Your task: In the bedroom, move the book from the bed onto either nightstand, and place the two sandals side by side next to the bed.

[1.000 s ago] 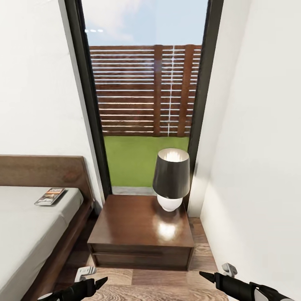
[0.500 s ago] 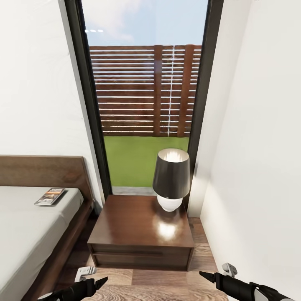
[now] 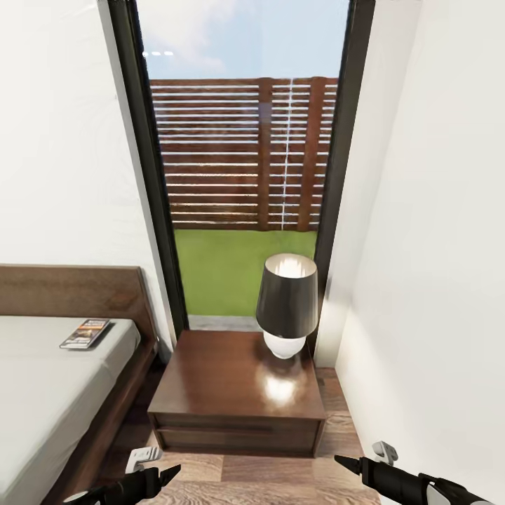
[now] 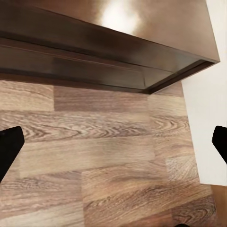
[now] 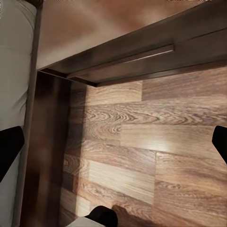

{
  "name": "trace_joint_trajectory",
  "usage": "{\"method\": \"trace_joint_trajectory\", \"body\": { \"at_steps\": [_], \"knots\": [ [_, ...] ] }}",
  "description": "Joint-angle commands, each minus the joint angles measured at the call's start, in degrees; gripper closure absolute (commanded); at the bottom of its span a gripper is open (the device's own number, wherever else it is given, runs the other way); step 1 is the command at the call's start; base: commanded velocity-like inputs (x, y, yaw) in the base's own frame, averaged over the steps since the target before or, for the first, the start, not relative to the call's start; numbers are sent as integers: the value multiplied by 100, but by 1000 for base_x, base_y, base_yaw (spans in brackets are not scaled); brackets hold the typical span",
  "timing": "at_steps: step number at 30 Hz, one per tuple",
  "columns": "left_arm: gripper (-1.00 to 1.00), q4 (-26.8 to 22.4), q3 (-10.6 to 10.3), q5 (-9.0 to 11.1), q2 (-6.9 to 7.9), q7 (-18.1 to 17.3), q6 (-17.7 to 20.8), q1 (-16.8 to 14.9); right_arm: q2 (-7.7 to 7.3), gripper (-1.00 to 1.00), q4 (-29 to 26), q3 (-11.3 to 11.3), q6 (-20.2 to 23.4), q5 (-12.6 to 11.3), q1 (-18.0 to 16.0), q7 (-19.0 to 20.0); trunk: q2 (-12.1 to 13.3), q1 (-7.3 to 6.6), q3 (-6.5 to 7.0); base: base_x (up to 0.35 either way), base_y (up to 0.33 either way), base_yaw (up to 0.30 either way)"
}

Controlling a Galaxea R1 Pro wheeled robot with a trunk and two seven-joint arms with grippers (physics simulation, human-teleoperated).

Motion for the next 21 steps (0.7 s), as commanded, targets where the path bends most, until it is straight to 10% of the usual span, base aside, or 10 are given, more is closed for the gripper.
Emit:
{"method": "trace_joint_trajectory", "body": {
  "at_steps": [1,21],
  "knots": [
    [-100,9,-9,22,2,-16,-19,-5,-4,-100,13,-2,60,-46,-7,24,38,-23,13,0,0,0],
    [-100,9,-3,22,2,-19,-28,-5,1,-100,15,-1,60,-46,-7,24,359,-199,156,0,55,0]
  ]
}}
